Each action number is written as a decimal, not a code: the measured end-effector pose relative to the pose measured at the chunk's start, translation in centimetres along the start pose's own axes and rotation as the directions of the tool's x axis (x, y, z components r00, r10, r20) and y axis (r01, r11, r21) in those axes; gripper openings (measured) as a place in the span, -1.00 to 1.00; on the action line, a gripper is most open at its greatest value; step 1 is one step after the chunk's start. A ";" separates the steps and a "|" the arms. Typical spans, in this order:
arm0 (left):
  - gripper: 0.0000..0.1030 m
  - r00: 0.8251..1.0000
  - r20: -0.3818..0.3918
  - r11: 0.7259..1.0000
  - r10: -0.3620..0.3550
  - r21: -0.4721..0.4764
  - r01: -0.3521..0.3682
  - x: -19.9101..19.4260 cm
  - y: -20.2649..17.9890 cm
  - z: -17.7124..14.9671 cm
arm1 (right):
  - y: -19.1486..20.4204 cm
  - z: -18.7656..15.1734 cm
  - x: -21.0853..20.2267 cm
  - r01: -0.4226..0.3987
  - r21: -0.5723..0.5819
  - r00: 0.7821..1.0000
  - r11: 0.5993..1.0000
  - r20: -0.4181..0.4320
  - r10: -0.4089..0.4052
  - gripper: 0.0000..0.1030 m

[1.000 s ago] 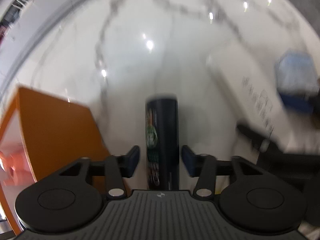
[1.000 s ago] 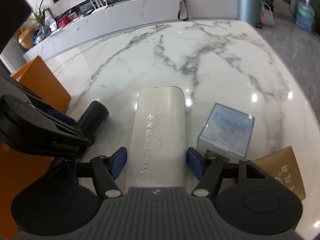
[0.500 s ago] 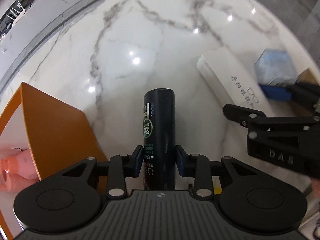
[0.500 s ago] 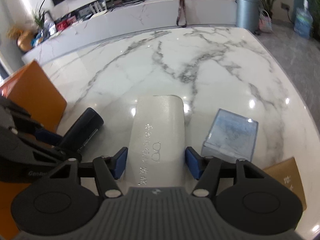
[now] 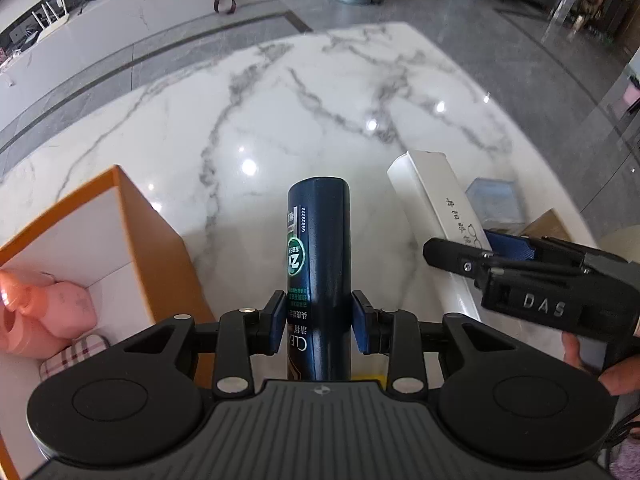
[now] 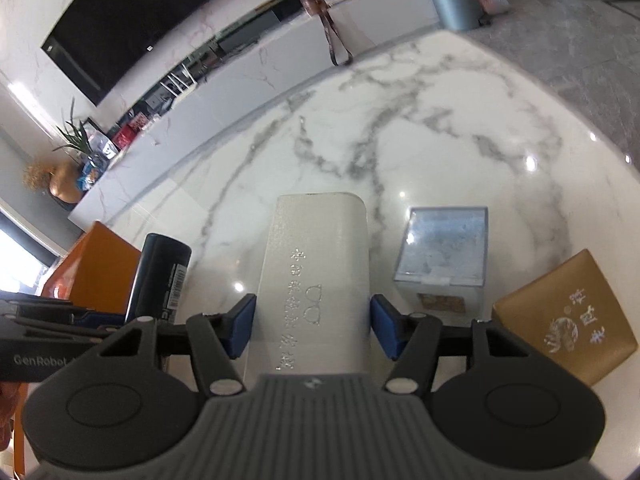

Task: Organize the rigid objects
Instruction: 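Carry the spray can and white box over the box with both tools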

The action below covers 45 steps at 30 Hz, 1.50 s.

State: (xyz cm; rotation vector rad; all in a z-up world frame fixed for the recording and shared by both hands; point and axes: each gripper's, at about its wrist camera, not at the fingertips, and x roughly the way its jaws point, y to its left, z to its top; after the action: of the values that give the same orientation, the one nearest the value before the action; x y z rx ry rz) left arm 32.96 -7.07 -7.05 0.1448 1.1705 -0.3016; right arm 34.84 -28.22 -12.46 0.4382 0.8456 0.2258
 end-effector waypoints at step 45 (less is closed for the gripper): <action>-0.26 0.991 0.132 0.938 0.019 -0.347 0.028 -8.1 22.7 -11.2 | 29.2 -4.7 8.0 0.088 -0.485 0.970 0.870 -0.155 -0.185 0.21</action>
State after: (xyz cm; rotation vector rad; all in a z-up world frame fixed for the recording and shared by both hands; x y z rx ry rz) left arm 27.19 18.81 -4.91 -0.1870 1.0732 -0.1017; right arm 35.87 1.95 -7.13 -0.1111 0.9756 0.3388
